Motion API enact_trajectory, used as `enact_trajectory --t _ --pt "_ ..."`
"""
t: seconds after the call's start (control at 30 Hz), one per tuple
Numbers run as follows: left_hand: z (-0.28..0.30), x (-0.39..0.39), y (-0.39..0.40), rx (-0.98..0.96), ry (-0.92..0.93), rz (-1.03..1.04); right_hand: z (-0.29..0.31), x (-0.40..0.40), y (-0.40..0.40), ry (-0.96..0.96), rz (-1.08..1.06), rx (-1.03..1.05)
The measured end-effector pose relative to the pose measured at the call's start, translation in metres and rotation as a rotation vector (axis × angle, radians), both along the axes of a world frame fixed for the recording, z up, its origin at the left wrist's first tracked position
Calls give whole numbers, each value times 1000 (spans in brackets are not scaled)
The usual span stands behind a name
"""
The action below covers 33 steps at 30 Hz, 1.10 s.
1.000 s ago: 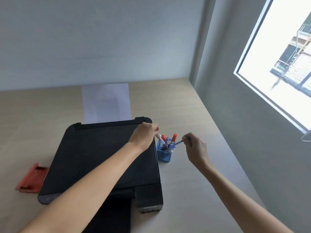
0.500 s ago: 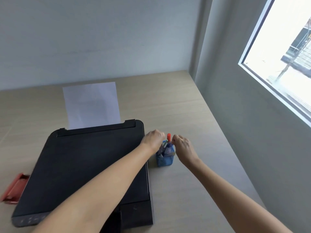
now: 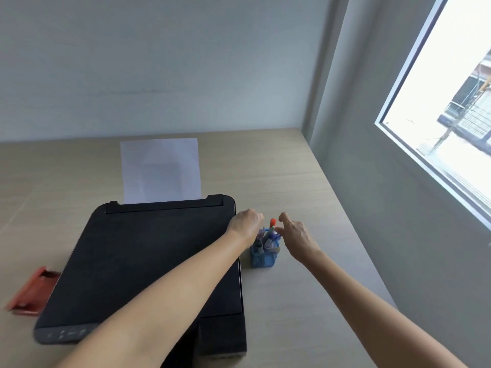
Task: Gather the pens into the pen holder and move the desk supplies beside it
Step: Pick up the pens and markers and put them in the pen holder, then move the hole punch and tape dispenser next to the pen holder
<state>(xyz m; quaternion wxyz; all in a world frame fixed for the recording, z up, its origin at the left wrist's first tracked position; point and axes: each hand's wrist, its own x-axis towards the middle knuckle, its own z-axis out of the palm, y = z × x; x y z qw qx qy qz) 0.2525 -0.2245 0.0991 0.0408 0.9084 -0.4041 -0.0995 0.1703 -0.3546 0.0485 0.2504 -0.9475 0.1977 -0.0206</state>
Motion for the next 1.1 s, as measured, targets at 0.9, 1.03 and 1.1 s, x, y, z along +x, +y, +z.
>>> enact_trajectory --t 0.9,1.03,1.1 --pt "-81 -77 638 -281 206 1535 32 157 513 155 422 360" --pt "-110 -92 658 -538 237 1562 -20 189 550 381 144 657" --pt "-118 -92 660 -599 184 1559 -25 195 568 399 -72 940"
